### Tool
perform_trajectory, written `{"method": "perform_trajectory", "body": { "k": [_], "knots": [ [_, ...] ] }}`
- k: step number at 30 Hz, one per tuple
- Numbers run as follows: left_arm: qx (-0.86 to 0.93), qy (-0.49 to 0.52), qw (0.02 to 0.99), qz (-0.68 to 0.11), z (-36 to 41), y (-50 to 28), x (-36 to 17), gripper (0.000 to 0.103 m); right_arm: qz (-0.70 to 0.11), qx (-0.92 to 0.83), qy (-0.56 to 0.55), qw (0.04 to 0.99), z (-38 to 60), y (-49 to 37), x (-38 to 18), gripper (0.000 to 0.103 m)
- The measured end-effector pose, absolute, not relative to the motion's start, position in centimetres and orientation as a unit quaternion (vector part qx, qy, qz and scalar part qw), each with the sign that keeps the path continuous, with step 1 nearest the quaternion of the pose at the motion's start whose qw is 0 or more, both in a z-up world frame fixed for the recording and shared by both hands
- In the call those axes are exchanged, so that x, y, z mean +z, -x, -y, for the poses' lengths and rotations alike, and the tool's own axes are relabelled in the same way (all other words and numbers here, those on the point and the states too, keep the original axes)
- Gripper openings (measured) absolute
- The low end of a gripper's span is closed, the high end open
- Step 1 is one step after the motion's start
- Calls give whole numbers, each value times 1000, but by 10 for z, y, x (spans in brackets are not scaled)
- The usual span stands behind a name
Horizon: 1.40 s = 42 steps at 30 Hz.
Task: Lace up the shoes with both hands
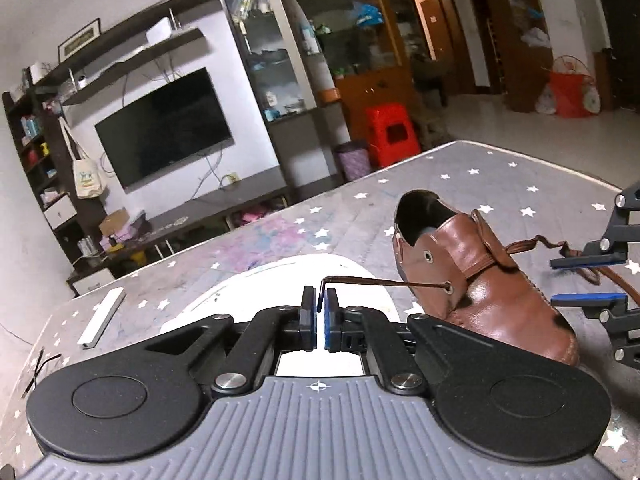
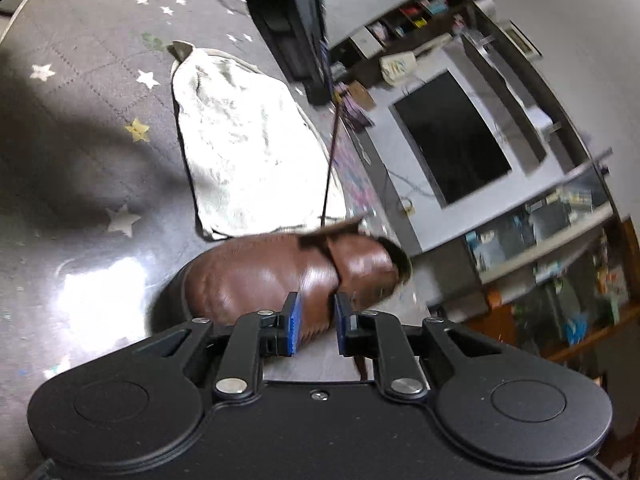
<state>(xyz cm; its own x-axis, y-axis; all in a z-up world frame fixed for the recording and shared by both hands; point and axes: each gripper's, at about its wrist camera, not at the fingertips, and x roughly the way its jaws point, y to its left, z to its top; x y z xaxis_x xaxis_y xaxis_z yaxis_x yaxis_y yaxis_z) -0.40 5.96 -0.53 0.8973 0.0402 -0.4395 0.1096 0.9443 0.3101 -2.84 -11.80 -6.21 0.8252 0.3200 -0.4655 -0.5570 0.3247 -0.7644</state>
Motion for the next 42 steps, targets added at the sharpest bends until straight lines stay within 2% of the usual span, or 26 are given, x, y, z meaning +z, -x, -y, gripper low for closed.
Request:
{"method": "perform_trajectory", "body": {
  "k": [14, 25, 32, 40, 42],
  "knots": [
    [46, -190, 963, -182, -62, 28, 11, 4, -132, 265, 457, 839, 96, 13, -63, 18],
    [103, -206, 963, -143, -73, 41, 32, 4, -142, 247, 464, 839, 103, 9, -79, 18],
    [88, -212, 960, -160, -74, 45, 33, 5, -136, 249, 444, 850, 113, 13, -69, 18],
    [85, -217, 956, -180, -80, 44, 26, 14, -178, 254, 433, 846, 161, 29, -55, 19],
    [81, -218, 954, -189, -80, 44, 23, 26, -205, 273, 419, 842, 176, 34, -52, 19]
  ]
}}
